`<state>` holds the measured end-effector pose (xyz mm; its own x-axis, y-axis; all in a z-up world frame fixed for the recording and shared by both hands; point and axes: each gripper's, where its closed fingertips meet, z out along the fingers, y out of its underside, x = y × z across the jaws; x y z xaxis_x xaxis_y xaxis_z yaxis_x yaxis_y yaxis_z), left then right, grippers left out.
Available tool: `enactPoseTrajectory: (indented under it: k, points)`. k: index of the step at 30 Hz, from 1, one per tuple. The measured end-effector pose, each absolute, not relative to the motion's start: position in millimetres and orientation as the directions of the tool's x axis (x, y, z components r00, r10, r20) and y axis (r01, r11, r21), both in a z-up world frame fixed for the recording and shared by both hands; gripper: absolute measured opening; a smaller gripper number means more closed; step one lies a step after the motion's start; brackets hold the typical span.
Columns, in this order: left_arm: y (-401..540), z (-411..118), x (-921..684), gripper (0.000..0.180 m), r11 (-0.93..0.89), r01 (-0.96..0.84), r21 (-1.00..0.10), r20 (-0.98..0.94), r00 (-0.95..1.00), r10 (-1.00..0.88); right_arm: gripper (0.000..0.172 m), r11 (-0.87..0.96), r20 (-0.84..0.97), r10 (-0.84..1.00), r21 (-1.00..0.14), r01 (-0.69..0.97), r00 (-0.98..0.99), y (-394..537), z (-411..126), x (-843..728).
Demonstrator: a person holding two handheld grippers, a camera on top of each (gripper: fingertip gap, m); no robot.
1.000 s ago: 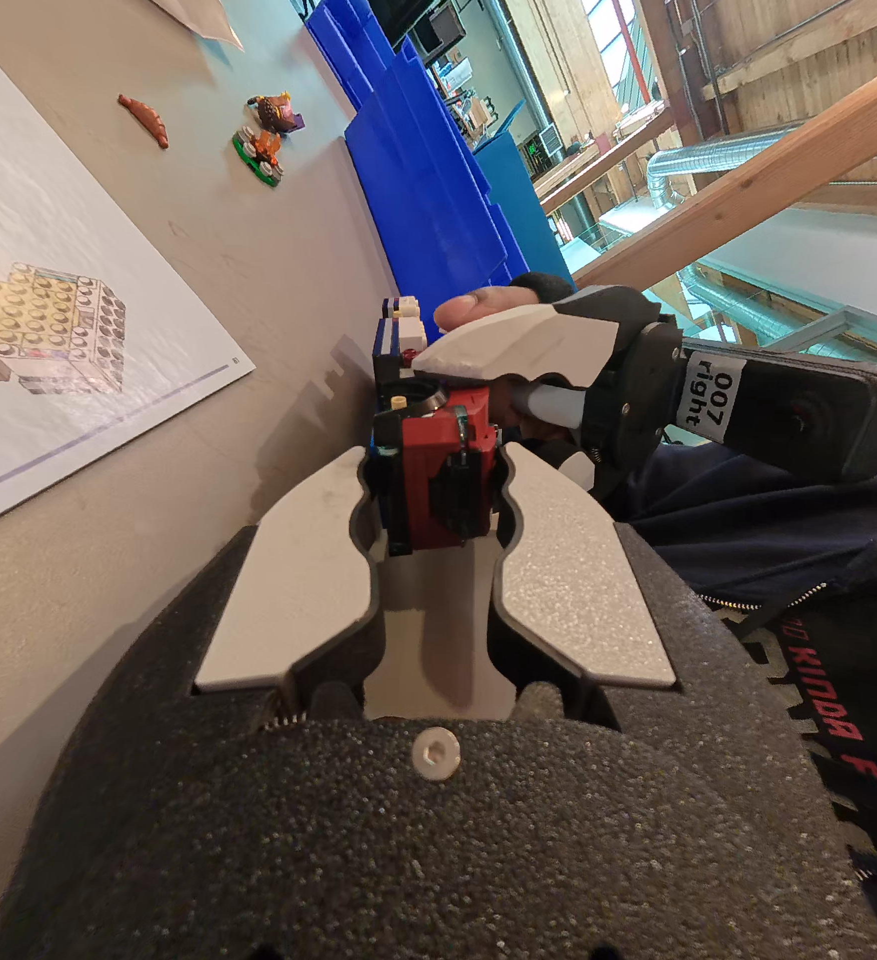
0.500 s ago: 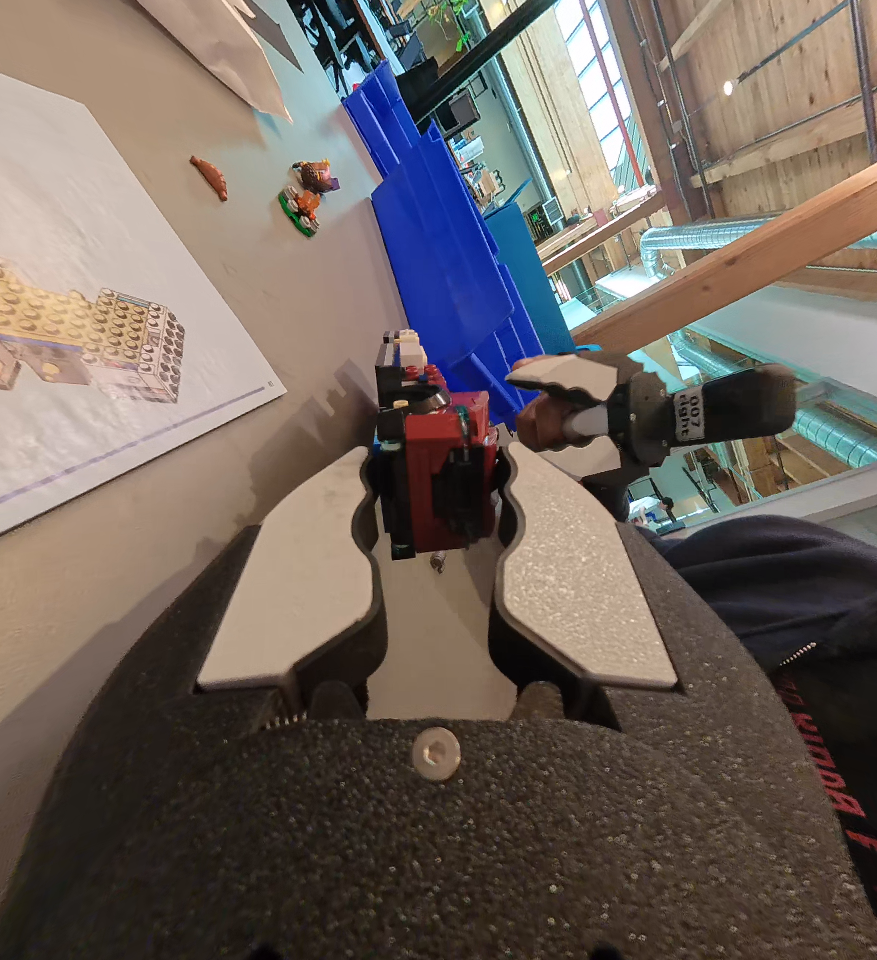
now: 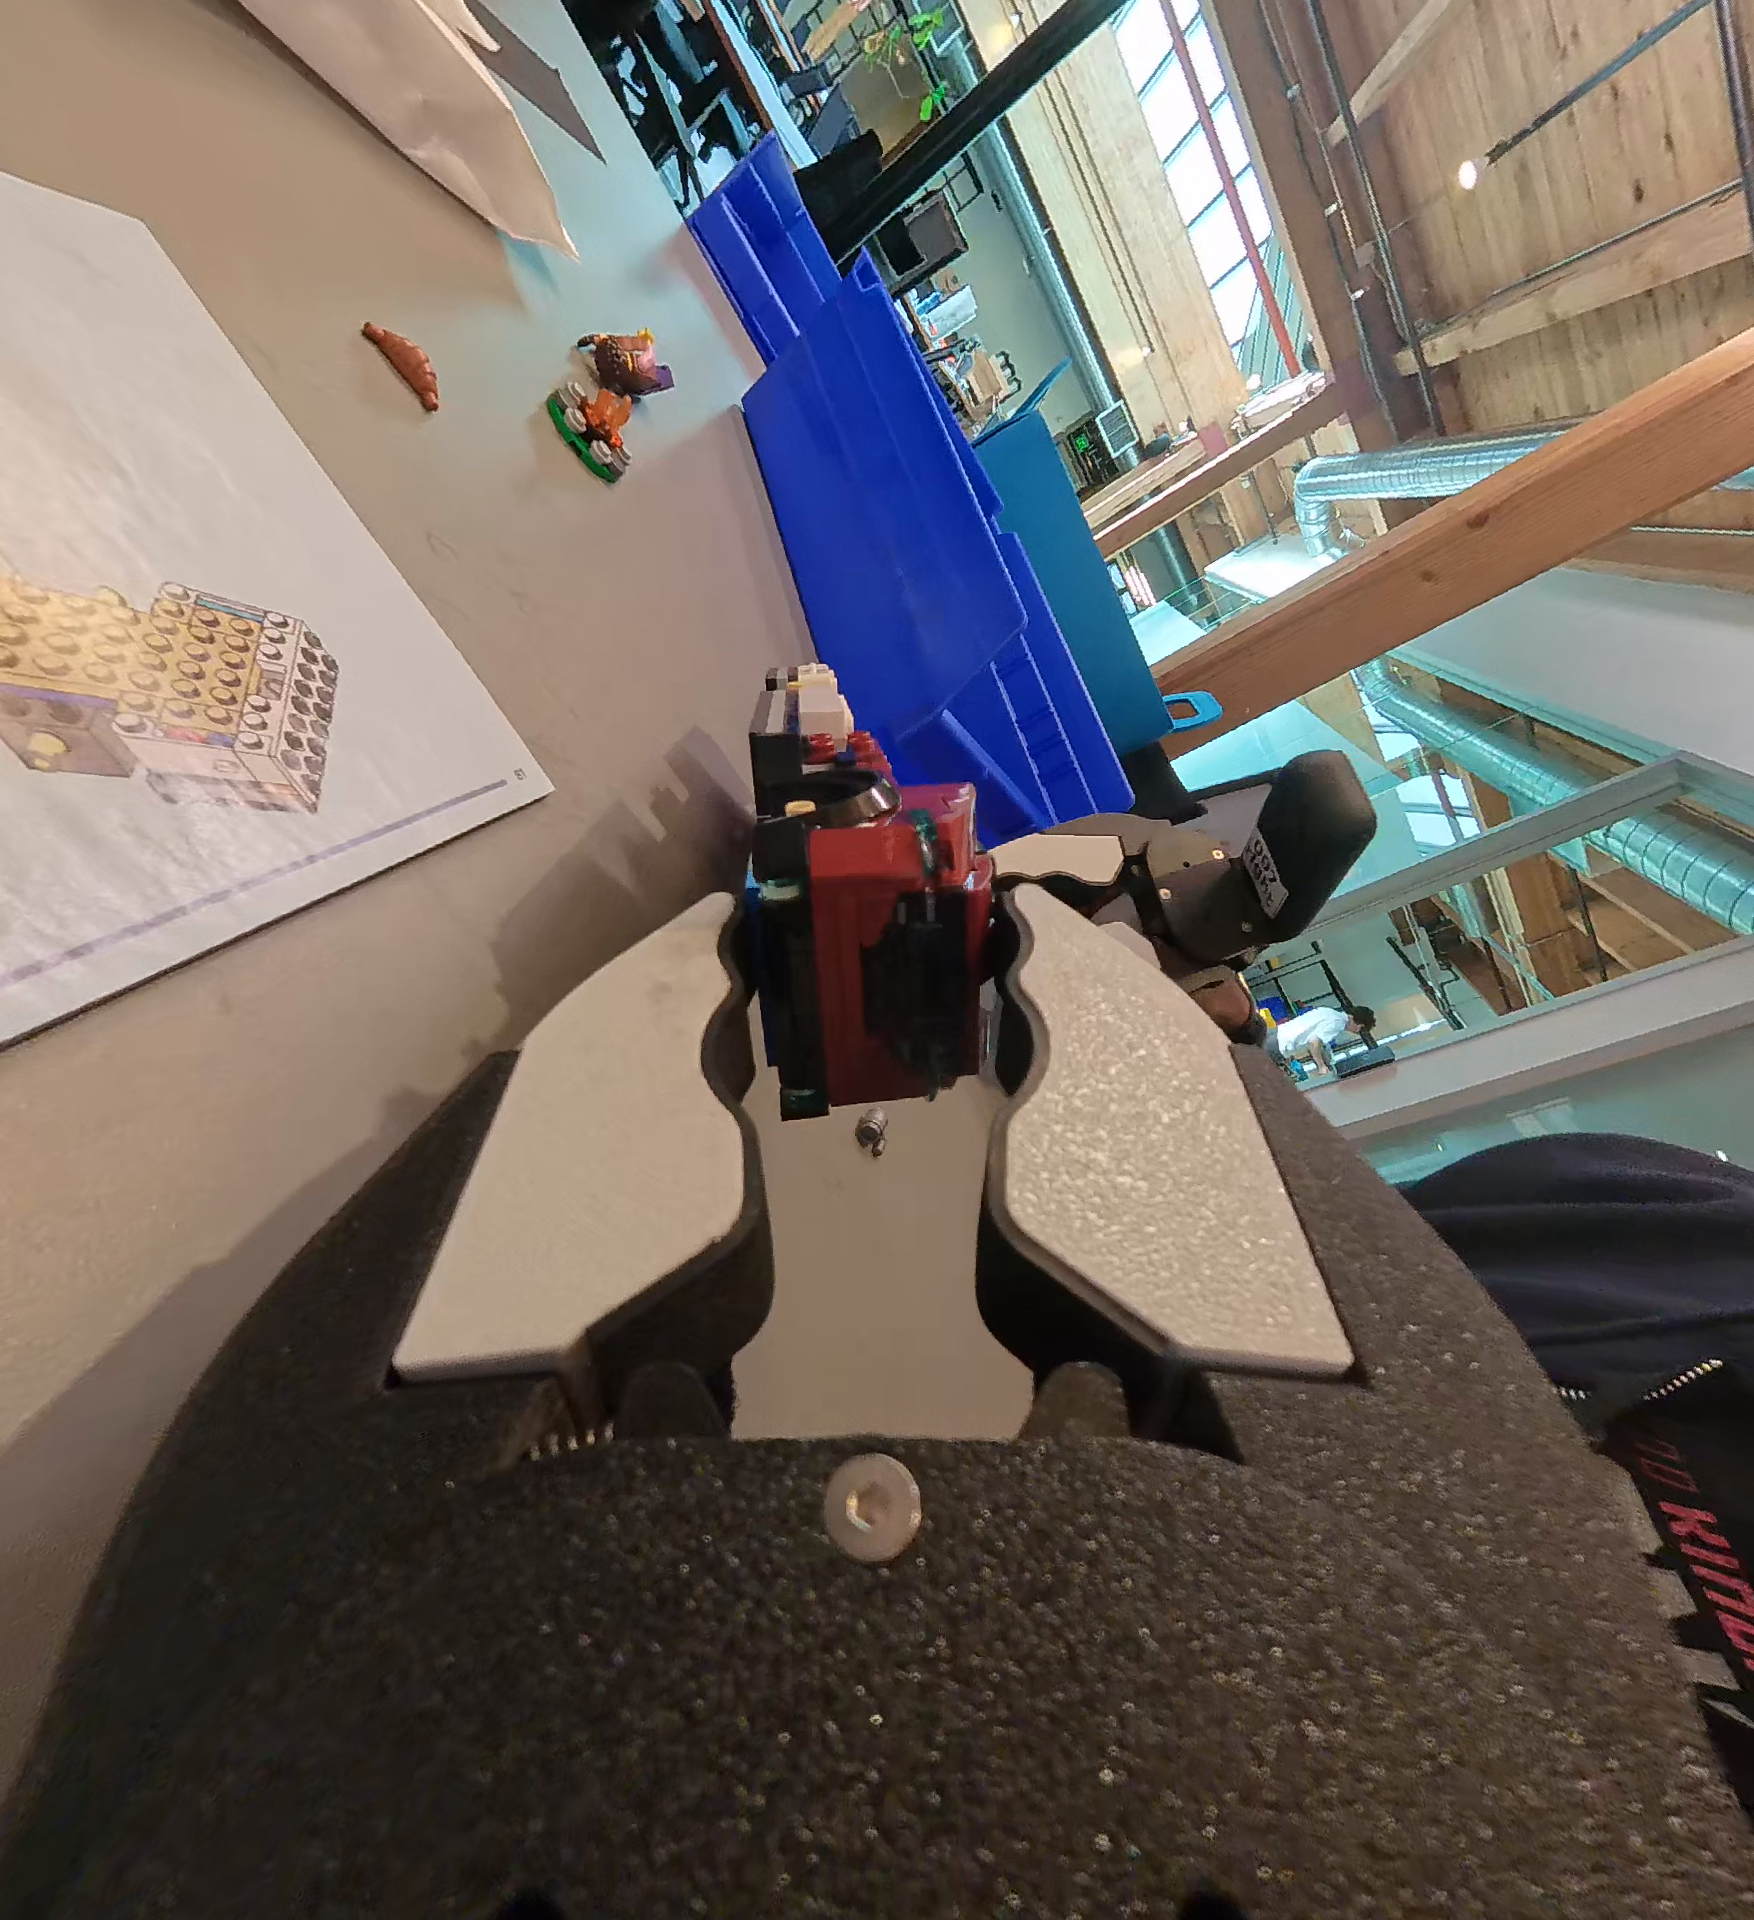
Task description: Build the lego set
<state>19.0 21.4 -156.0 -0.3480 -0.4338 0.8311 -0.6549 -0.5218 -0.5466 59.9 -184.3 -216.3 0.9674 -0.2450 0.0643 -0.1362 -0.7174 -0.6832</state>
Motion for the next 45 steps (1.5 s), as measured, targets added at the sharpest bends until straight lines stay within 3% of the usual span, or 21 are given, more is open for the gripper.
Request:
enactPoseTrajectory:
  k: [5, 18, 24, 29, 35, 45]
  points:
    - [22.2, -158.1, 19.1, 0.044, -0.528, -0.662, -0.532, 0.841, -0.341, -0.421, 0.027, -0.72, 0.064, -0.249, -0.68, -0.14, 0.966, -175.5, -222.1, 63.3]
    - [21.7, -161.5, 17.7, 0.044, -0.519, -0.678, -0.521, 0.847, -0.333, -0.414, 0.027, -0.757, -0.01, -0.153, -0.642, -0.123, 0.988, -163.2, -229.1, 27.9]
    - [21.6, -163.4, 17.7, 0.044, -0.518, -0.684, -0.514, 0.851, -0.329, -0.41, 0.027, -0.761, -0.008, -0.065, -0.646, -0.055, 0.998, -154.9, -228.6, 13.9]
    - [21.5, -164.2, 16.9, 0.044, -0.516, -0.691, -0.506, 0.855, -0.324, -0.405, 0.025, -0.725, 0.096, -0.025, -0.687, 0.048, 0.995, -153.4, -209.4, 26.9]
    - [20.3, -167.3, 15.7, 0.044, -0.531, -0.714, -0.456, 0.883, -0.288, -0.372, 0.025, -0.739, 0.157, 0.136, -0.642, 0.206, 0.978, -155.0, -217.6, 39.0]
    - [12.2, -172.4, 14.2, 0.044, -0.585, -0.747, -0.316, 0.944, -0.184, -0.274, 0.02, -0.759, 0.066, 0.225, -0.614, 0.218, 0.972, -158.0, -223.9, 40.8]
